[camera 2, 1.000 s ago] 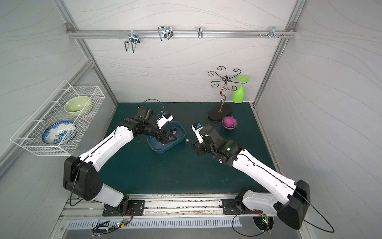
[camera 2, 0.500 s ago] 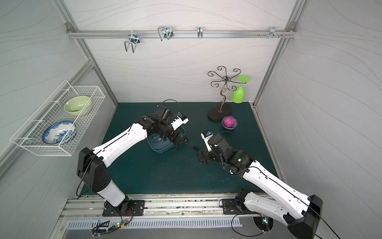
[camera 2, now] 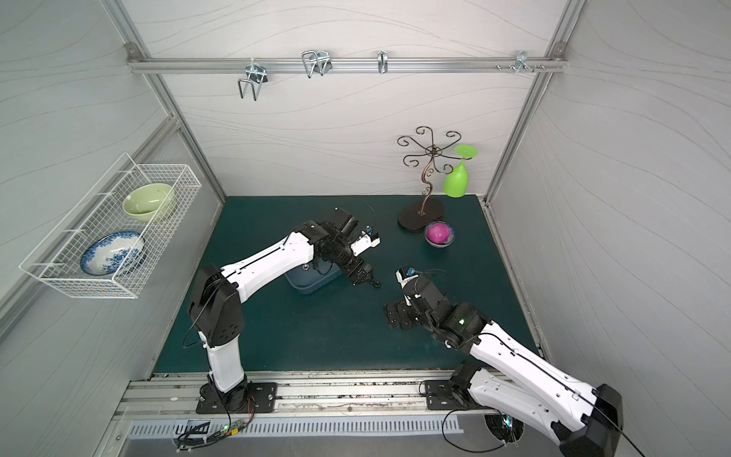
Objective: Put the nuts on the desktop into the storage box
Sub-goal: Pick up the nut from the center of the board.
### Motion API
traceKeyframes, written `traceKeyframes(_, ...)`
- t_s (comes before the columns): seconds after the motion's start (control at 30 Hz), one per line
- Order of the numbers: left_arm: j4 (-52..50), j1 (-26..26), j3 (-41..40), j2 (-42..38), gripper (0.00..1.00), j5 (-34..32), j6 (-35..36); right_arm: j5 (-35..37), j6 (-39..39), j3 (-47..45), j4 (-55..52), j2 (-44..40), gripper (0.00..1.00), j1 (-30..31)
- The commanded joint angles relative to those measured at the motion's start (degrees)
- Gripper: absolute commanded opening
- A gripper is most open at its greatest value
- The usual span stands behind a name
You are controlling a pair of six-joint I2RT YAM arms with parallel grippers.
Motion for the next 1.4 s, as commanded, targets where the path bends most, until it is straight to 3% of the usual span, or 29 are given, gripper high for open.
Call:
traceKeyframes(0.0, -0.60, -0.87, 4.01, 3.97, 0.98, -2.68, -1.64, -2.88, 4.70, -2.89, 1.18, -1.98, 0.99, 0.38)
traceKeyframes(0.17, -1.93, -3.46, 7.71, 9.01, 0.93, -4.53, -1.42, -5.28, 8.18, -7.58, 4.13, -3.30, 0.99, 0.64)
traceKeyframes(0.47, -0.93, -6.64, 10.51, 16.04, 0.68, -4.15, 6.23, -5.20, 8.76, -8.73, 2.44, -4.74, 0.99, 0.94)
traceKeyframes(1.07, -2.06, -6.81, 15.78, 23.11, 0.65, -4.81, 9.36, -5.42, 9.74, -8.91, 1.46, -6.68, 0.99, 1.17)
traceKeyframes(1.23, -2.84, -6.81, 16.37, 24.89, 0.53, -4.47, 9.18, -5.18, 10.08, -8.75, 1.72, -6.19, 0.99, 1.24)
traceKeyframes(1.37, -3.40, -6.80, 16.20, 24.73, 0.49, -4.49, 9.16, -5.00, 10.34, -8.48, 1.47, -5.89, 0.99, 1.36)
